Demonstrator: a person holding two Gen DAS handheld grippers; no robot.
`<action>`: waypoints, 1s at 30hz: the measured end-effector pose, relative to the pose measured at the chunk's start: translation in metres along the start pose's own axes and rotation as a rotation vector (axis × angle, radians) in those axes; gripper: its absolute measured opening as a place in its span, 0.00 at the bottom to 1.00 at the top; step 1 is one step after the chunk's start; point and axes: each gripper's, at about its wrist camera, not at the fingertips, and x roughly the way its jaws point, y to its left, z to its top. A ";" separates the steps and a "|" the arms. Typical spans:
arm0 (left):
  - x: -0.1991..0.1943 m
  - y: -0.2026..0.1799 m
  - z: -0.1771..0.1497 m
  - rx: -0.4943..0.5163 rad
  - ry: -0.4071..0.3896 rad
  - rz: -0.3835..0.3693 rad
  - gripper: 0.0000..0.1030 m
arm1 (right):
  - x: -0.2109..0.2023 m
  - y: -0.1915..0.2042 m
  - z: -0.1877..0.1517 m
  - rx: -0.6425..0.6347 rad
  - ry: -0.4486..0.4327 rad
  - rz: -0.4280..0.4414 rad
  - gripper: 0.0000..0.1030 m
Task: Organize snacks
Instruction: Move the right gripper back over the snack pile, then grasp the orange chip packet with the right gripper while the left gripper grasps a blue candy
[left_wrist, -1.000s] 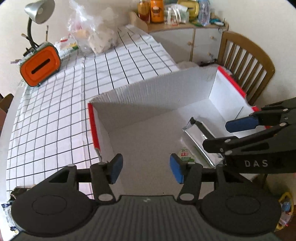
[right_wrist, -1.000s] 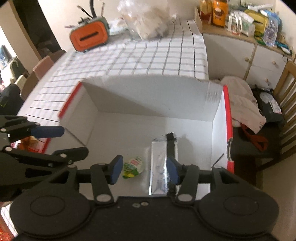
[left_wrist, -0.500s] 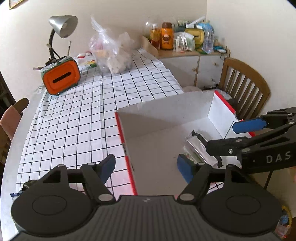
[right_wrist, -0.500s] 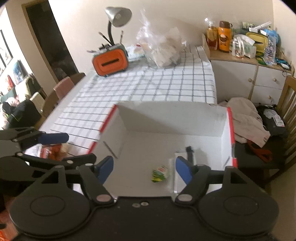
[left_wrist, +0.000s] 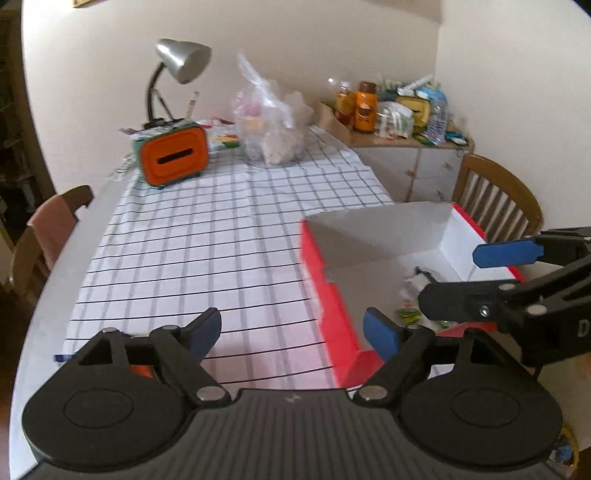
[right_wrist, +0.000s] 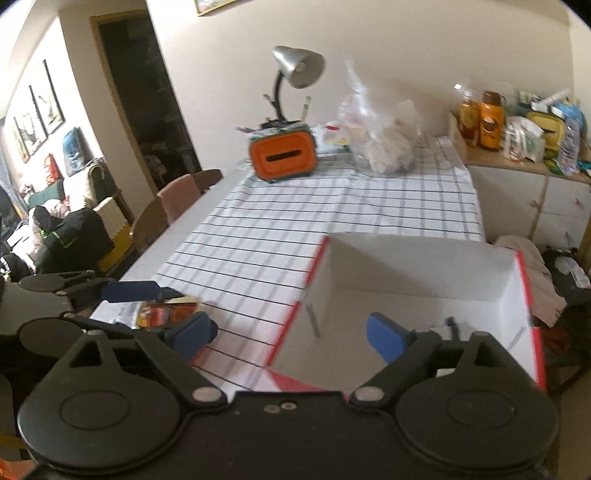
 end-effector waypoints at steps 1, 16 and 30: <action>-0.004 0.007 -0.003 -0.001 -0.006 0.001 0.82 | 0.001 0.008 -0.001 -0.004 -0.002 0.006 0.91; -0.017 0.142 -0.042 -0.110 0.019 0.020 0.83 | 0.052 0.114 -0.013 -0.042 -0.007 0.017 1.00; 0.018 0.225 -0.099 -0.187 0.129 0.127 0.83 | 0.134 0.162 -0.021 -0.075 0.074 -0.056 0.98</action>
